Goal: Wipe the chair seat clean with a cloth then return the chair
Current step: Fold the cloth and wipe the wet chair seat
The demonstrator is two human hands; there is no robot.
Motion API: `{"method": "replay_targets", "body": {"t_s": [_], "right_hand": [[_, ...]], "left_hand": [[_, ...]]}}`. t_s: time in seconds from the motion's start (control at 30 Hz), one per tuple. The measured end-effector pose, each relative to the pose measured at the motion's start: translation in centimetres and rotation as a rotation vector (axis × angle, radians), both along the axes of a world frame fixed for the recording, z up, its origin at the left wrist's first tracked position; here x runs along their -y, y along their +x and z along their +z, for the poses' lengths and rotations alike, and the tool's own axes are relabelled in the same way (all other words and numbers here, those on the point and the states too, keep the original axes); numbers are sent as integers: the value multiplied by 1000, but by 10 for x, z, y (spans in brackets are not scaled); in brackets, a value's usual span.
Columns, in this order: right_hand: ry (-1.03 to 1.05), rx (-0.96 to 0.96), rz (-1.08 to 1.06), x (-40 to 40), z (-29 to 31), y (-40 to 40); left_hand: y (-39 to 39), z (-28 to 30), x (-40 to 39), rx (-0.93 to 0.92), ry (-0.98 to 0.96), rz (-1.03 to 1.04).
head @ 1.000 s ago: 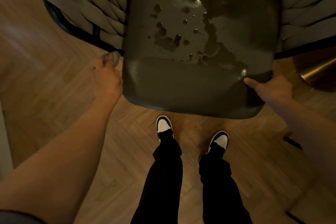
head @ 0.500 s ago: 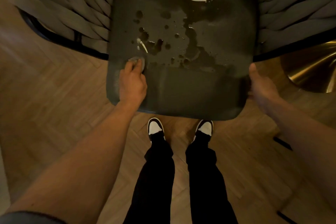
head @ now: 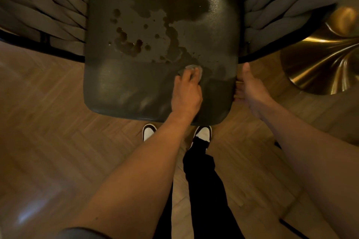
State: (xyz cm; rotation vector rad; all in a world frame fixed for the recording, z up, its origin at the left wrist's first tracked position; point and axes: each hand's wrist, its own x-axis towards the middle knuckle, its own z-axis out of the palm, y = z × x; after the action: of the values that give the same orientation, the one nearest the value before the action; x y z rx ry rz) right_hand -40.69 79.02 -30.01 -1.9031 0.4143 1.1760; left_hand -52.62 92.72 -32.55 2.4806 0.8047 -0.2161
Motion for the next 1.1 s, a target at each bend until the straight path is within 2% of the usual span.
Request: {"method": "replay_targets", "body": {"t_s": [0.17, 0.33, 0.4, 0.5, 0.67, 1.1], "right_hand": [[4, -11, 21, 0, -4, 3], [-22, -20, 33, 2, -7, 2], [-31, 1, 44, -2, -5, 1], [-88, 86, 124, -3, -12, 6], [-182, 235, 291, -26, -9, 12], [-351, 289, 397, -58, -3, 13]], "left_hand": [[36, 2, 54, -15, -65, -163], [47, 3, 68, -27, -114, -191], [45, 2, 59, -32, -145, -192], [41, 4, 42, -23, -73, -297], [31, 8, 8, -50, -15, -263], [-47, -2, -133, -137, 179, -100]]}}
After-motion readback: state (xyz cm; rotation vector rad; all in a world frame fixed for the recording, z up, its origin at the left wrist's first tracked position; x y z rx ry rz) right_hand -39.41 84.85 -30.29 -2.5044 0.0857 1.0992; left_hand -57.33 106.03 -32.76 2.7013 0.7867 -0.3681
